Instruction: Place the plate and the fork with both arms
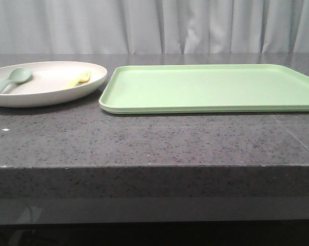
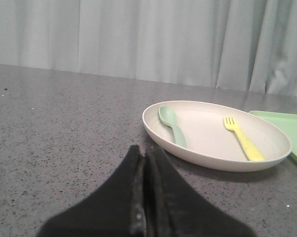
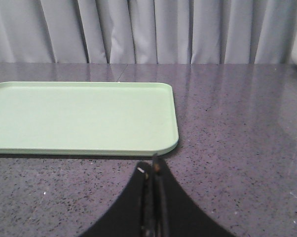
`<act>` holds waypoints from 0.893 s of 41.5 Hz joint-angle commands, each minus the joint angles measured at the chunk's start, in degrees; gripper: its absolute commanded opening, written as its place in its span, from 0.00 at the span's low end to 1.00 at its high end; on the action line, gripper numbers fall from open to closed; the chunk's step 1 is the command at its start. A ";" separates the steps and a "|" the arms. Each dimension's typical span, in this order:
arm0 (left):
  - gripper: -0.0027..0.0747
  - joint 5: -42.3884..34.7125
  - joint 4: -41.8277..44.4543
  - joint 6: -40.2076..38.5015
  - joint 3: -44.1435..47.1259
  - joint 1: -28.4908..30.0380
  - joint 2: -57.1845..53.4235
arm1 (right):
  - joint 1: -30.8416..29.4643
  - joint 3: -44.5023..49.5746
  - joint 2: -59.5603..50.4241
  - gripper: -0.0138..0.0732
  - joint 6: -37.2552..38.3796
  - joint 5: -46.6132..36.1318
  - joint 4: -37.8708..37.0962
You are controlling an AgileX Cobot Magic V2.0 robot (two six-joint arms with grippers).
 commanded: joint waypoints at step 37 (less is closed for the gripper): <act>0.01 -7.43 -0.41 -0.07 0.43 0.17 -1.29 | 0.11 -0.27 -1.12 0.08 -0.43 -9.12 -0.49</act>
